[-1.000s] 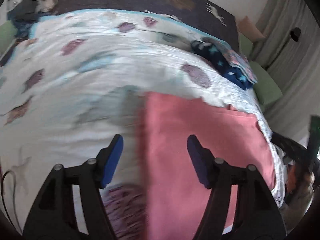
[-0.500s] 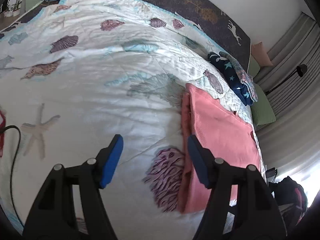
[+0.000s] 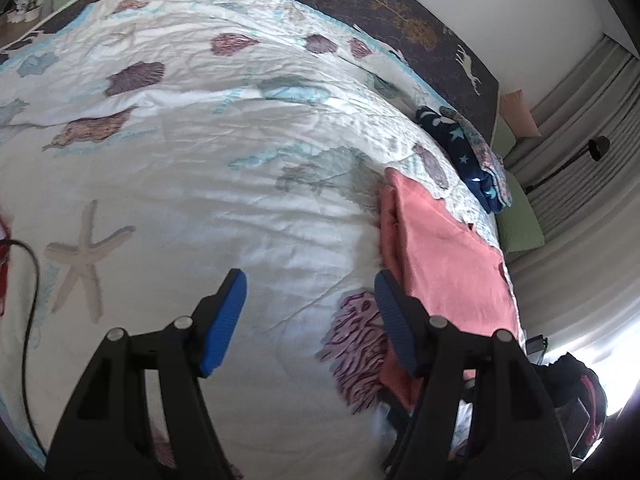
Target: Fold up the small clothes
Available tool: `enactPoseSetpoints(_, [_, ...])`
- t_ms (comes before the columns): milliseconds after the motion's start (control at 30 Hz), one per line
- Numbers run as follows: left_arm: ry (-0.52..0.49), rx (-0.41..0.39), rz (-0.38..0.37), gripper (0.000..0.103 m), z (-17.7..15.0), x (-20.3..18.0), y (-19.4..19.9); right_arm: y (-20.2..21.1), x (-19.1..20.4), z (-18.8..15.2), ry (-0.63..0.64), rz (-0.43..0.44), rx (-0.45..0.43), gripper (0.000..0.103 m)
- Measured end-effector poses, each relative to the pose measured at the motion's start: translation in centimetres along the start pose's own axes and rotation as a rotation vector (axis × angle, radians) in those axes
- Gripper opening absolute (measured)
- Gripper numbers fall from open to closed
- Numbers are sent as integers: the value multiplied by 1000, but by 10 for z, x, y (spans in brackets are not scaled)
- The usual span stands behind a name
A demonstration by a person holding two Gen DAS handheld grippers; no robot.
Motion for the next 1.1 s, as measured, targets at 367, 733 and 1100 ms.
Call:
enactPoseSetpoints(367, [-64,240,-211,72,9,-78,-111,11,-53,2,-310,138,-11,5])
enactPoseSetpoints(733, [-96,242,-215,14,20,-107,-124,24,-103,-2,-493,209,-43,5])
enactPoseSetpoints(1100, [-211,194,-284,14,19,-211,-109,79,-171,-33,-695,140,-138,5])
Point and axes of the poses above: each gripper's, at about its wrist camera, not at the fingertips, and y roughly against the way its jaws point, x to its left, z to its top, the point moved 1 cm from there along -y, roughly the way its jaws point, and after that the axes turned 12 degrees about -x, right-handed, at the moved point
